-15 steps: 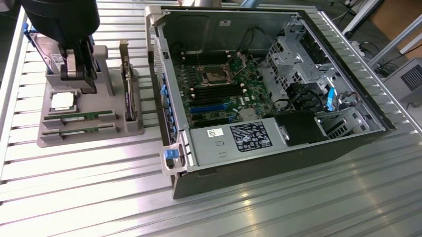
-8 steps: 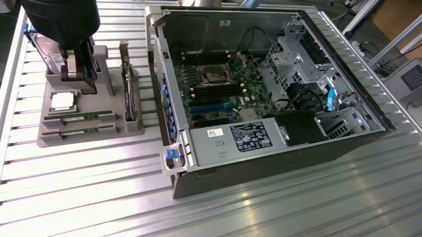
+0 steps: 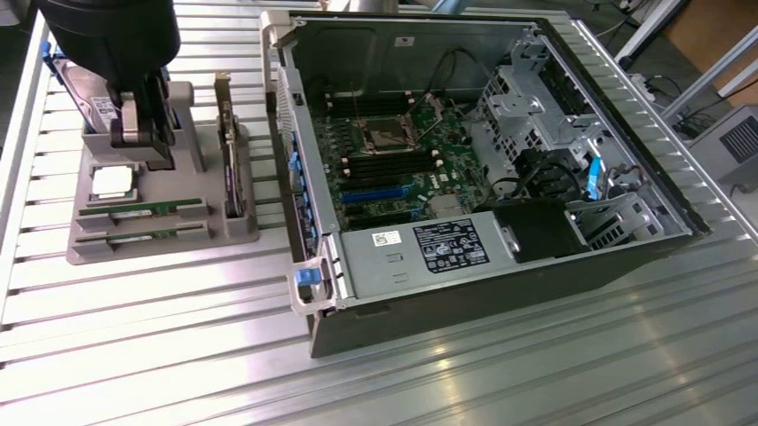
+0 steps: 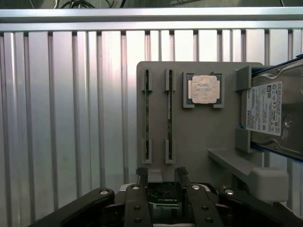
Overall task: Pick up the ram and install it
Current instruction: 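Pick up the ram and move it above insertion slot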
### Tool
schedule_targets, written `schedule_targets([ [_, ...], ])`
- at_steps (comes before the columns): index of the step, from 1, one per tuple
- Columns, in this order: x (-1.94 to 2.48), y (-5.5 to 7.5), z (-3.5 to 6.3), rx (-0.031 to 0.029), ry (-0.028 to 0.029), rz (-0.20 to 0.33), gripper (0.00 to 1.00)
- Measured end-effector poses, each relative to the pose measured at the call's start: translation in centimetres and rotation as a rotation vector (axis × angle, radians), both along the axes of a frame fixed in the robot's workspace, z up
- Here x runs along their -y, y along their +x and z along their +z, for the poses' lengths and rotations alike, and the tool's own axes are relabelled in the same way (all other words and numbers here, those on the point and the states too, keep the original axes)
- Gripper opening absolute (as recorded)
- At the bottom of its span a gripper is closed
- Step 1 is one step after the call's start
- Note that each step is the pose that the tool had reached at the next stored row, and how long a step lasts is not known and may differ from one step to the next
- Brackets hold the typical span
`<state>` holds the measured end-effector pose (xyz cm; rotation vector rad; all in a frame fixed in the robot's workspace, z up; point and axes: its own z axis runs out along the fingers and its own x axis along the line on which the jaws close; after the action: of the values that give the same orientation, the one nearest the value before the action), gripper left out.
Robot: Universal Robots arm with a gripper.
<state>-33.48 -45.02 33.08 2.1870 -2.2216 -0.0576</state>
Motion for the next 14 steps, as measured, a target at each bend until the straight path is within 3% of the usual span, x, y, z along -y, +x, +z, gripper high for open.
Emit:
schedule_targets([
  [14, 0.0, -0.01, -0.32, 0.0, 0.0, 0.0, 0.36],
])
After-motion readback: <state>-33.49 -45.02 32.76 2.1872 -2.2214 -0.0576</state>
